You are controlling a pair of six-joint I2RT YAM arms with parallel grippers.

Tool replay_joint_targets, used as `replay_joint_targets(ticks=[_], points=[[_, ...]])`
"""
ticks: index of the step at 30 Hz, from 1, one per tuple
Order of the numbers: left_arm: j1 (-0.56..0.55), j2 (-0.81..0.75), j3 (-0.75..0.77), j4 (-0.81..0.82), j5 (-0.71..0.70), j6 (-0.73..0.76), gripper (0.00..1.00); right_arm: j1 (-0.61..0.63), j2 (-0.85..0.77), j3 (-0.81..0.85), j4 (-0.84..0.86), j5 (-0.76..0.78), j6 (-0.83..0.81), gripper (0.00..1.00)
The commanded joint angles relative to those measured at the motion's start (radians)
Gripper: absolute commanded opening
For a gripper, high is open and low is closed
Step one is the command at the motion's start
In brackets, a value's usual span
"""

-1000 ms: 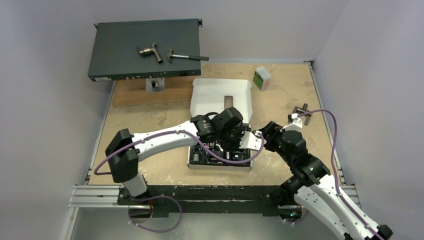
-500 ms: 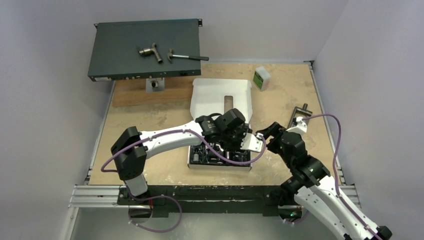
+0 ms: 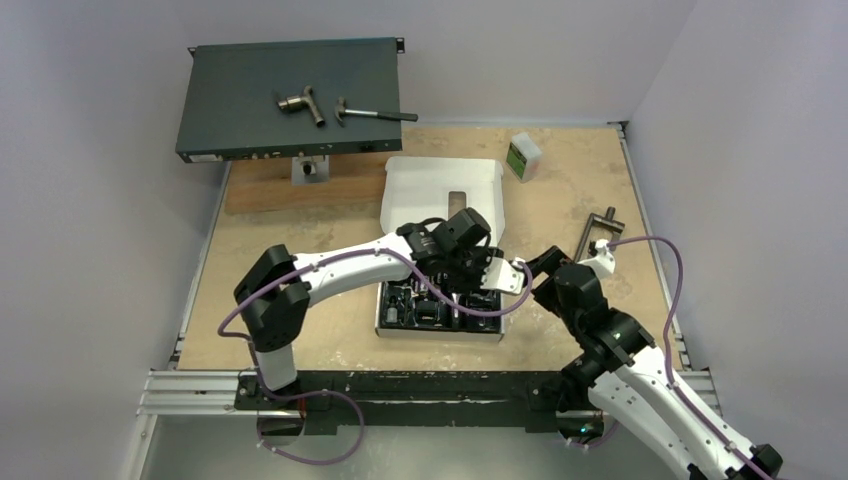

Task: Sort the hair-cutting tools
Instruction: Place the haircut tool in the storage box.

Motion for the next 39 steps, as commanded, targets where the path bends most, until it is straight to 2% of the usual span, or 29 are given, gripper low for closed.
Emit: replay_joint_targets(ticks=[1,12,34,39], points=[[0.015,0.060,0.071,-0.030,0.035,0.060,0.00,0.002,0.007,-0.003,-0.013,0.045,0.035,0.80],[0.018,0.124,0.103,-0.116,0.001,0.125,0.00,0.002,-0.007,0.001,-0.019,0.061,0.014,0.80],[0.018,0.206,0.197,-0.145,-0.004,0.009,0.00,0.002,-0.027,-0.001,-0.026,0.065,0.003,0.80],[0.018,0.212,0.206,-0.165,-0.011,-0.007,0.10,0.002,-0.021,-0.002,-0.020,0.064,0.000,0.80]])
